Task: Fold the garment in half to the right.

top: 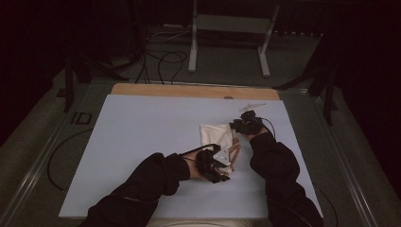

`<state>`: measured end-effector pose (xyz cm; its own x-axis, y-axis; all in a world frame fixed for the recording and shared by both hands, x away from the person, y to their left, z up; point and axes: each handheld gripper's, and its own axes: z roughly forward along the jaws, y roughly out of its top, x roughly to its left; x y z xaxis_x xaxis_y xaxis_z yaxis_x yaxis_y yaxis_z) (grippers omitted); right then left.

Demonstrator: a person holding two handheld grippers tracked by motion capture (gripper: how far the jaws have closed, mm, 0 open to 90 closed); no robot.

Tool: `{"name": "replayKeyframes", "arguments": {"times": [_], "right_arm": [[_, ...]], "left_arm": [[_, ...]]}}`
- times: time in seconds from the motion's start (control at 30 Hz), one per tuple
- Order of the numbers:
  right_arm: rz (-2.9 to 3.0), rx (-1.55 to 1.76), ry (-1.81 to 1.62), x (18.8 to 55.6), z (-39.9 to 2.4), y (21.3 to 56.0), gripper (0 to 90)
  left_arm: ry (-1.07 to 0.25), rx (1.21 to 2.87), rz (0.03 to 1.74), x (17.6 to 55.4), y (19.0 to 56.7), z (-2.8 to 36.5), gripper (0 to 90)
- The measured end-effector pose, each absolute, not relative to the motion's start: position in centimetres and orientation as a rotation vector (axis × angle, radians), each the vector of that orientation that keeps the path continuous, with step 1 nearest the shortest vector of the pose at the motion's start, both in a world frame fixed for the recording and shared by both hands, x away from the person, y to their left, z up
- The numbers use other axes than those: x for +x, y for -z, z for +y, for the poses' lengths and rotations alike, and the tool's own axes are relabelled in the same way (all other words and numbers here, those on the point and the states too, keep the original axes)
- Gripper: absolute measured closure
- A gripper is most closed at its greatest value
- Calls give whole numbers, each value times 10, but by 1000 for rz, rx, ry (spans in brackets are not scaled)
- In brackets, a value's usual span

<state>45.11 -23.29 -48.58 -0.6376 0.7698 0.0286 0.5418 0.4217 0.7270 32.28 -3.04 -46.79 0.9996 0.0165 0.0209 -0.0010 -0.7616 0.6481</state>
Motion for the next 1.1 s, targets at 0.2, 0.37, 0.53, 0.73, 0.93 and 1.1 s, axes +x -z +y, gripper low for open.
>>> {"name": "replayKeyframes", "arguments": {"times": [0.2, 0.37, 0.53, 0.73, 0.93, 1.1], "right_arm": [[2365, 1141, -1052, 450, -235, 476, 612], [2380, 1132, -1053, 450, -231, 472, 593], [2392, 1118, -1047, 449, -224, 471, 596], [2421, 1098, -1038, 448, -216, 474, 605], [2447, 1124, -1042, 445, -213, 480, 616], [2468, 1135, -1018, 440, -213, 486, 625]], "left_arm": [[-60, 2388, 102, 326, 460, -17, 293], [-72, 2368, 173, 330, 459, -3, 140], [-74, 2359, 226, 333, 461, 11, 47], [-105, 2361, 264, 333, 465, 28, 31], [-134, 2360, 321, 332, 468, 47, 29], [-136, 2359, 370, 329, 471, 65, 25]]}}
